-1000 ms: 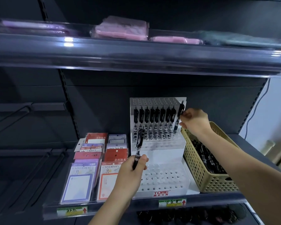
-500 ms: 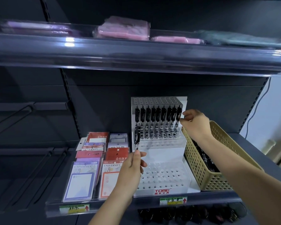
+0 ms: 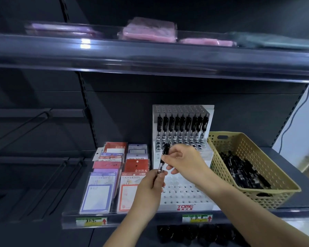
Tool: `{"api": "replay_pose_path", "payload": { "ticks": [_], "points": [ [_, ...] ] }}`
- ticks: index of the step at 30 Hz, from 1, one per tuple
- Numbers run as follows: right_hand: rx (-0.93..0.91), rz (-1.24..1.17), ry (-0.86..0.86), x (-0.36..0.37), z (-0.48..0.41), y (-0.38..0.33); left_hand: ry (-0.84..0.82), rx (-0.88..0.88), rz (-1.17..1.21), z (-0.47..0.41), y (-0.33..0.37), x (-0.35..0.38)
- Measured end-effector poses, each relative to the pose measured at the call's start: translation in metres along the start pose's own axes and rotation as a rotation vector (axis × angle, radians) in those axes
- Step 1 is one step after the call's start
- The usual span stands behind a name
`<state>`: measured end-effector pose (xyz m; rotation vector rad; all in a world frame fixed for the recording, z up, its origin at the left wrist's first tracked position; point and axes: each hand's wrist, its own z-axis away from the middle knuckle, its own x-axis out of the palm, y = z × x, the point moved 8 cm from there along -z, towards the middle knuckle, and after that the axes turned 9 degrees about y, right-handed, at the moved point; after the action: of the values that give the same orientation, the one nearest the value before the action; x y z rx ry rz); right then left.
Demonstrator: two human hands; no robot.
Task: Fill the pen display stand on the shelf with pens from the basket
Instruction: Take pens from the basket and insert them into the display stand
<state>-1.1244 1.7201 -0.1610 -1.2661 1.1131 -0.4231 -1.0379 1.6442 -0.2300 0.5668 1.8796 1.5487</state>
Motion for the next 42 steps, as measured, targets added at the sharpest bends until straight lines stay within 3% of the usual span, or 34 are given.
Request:
{"api": "replay_pose_path", "payload": {
  "ticks": [11,15,22,25,37,42],
  "points": [
    [0.169,-0.168,-0.038,0.019,0.009,0.019,0.151,0.114,-0.097,0.000,-0.009,-0.032],
    [0.144,-0.156,-0.048,0.015,0.003,0.007,0.191,0.103,-0.103,-0.004,-0.011,-0.039],
    [-0.111,-0.040,0.332,-0.048,-0.034,-0.056,0.218,0.063,-0.107,-0.004,-0.020,-0.055],
    [-0.231,0.090,0.415,-0.051,-0.049,-0.070,0.186,0.074,-0.163,-0.002,-0.027,-0.056],
    [-0.225,0.437,0.281,-0.012,-0.081,-0.045,0.106,0.074,-0.207,0.001,-0.039,-0.057],
    [-0.171,0.445,0.221,-0.003,-0.085,-0.033,0.098,0.067,-0.197,0.000,-0.042,-0.054]
  ]
}}
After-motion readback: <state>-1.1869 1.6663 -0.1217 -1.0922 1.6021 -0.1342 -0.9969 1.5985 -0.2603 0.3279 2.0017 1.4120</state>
